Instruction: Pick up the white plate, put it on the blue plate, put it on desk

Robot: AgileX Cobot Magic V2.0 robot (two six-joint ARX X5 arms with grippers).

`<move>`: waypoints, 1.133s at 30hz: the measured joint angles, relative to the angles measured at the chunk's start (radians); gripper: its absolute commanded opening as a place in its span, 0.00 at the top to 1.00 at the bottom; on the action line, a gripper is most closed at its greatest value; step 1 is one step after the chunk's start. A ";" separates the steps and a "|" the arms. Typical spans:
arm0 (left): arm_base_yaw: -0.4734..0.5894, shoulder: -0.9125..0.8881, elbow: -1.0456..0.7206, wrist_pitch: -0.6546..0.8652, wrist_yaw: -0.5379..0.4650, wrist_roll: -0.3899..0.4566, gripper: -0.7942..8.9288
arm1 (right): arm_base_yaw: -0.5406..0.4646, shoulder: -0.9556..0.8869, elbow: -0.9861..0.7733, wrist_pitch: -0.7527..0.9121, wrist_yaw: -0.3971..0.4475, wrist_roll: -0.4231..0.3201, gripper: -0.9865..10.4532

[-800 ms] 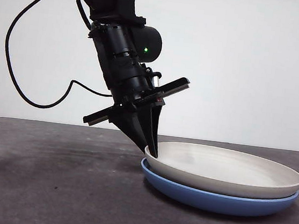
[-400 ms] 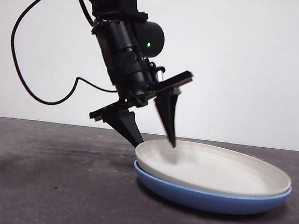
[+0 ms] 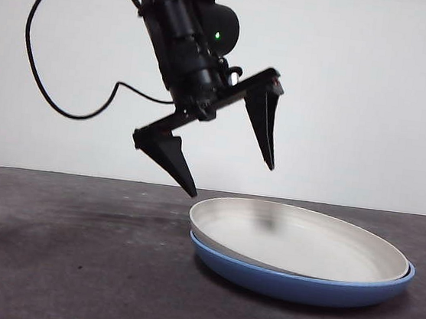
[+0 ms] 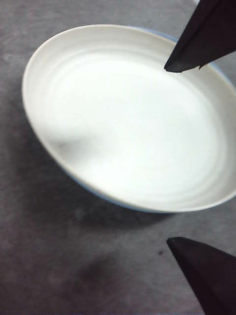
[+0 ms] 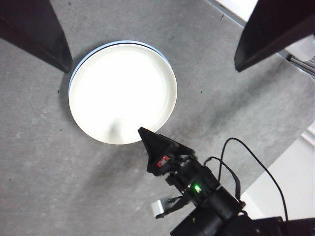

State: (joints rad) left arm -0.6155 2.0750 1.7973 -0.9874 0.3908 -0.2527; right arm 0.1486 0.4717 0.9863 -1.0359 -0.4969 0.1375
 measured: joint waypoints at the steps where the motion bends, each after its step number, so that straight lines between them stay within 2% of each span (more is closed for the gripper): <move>1: 0.000 0.000 0.018 -0.028 0.000 0.008 0.30 | 0.000 0.000 0.000 0.000 0.000 0.000 0.40; 10: 0.000 -0.041 0.145 -0.235 0.000 0.117 0.30 | 0.000 0.000 0.000 0.000 0.025 0.000 0.40; 15: 0.000 -0.207 0.147 -0.290 -0.008 0.164 0.30 | 0.000 0.000 0.000 0.000 0.031 0.000 0.40; 20: 0.003 -0.376 0.161 -0.374 -0.102 0.200 0.30 | 0.000 0.000 0.000 0.000 0.053 0.000 0.40; 22: 0.005 -0.419 0.161 -0.412 -0.106 0.214 0.30 | 0.000 0.000 0.000 0.000 0.053 0.000 0.40; 28: 0.005 -0.596 0.130 -0.421 -0.107 0.262 0.30 | 0.000 0.000 0.000 0.000 0.053 0.024 0.40; 34: 0.011 -0.859 0.002 -0.374 -0.106 0.307 0.30 | 0.000 0.000 0.000 0.001 0.053 0.069 0.40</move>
State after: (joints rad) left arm -0.6044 1.2160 1.7996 -1.3617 0.2844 0.0544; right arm 0.1486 0.4721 0.9863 -1.0351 -0.4442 0.2062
